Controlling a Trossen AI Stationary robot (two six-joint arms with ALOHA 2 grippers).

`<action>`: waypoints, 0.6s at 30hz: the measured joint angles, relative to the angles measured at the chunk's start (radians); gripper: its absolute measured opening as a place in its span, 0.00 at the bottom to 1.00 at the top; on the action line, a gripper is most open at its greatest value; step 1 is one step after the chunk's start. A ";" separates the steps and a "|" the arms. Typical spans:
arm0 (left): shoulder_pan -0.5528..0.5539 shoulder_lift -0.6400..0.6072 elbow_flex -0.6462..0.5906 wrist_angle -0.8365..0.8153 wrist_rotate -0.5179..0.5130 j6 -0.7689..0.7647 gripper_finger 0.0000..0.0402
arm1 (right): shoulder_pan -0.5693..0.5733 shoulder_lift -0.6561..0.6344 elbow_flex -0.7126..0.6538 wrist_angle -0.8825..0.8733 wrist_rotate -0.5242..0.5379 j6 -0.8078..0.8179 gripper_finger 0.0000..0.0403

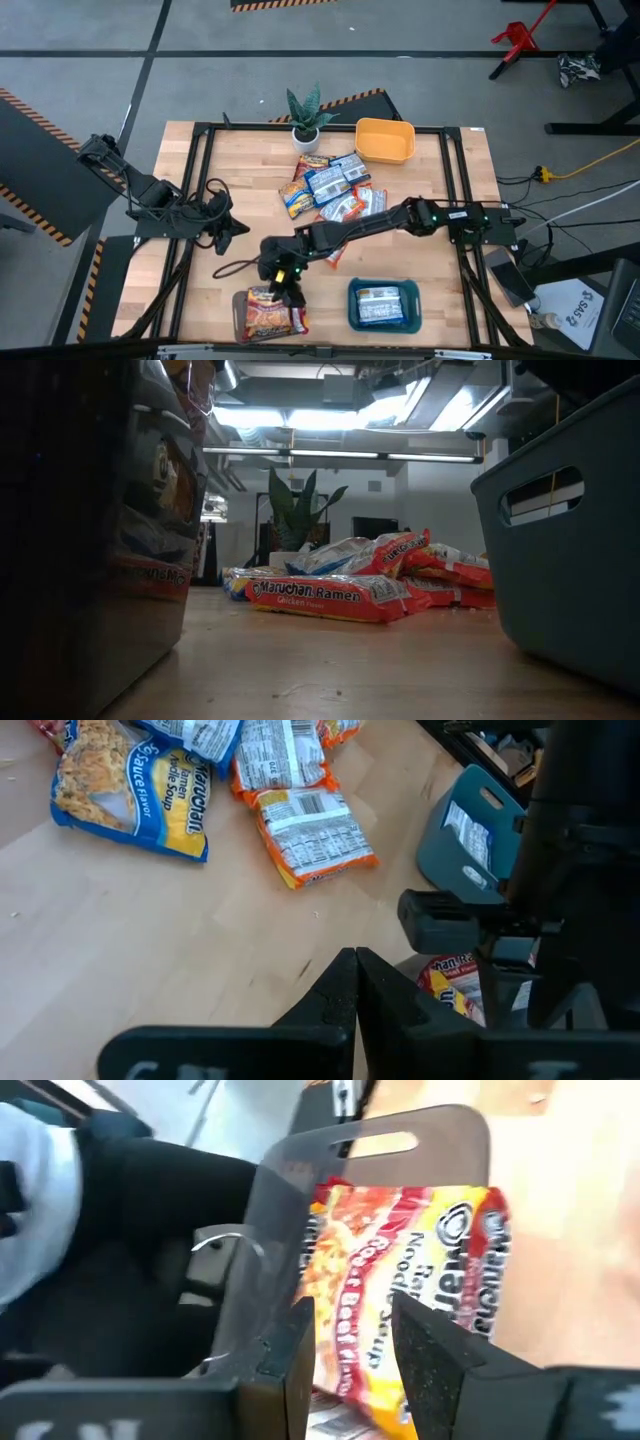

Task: Sort Maruchan noodles
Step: Put the red noodle pack into the black bin

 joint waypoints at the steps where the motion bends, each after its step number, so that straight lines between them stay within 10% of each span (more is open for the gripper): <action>1: 0.000 0.000 0.000 0.000 -0.004 0.000 0.00 | 0.001 0.000 0.000 0.000 0.026 -0.007 0.30; 8: 0.000 0.000 0.000 0.000 -0.019 0.000 0.00 | -0.002 0.009 0.002 0.001 0.246 -0.020 0.21; 18: 0.000 0.000 0.000 0.000 -0.025 0.000 0.00 | 0.026 0.060 0.000 0.020 0.207 -0.042 0.07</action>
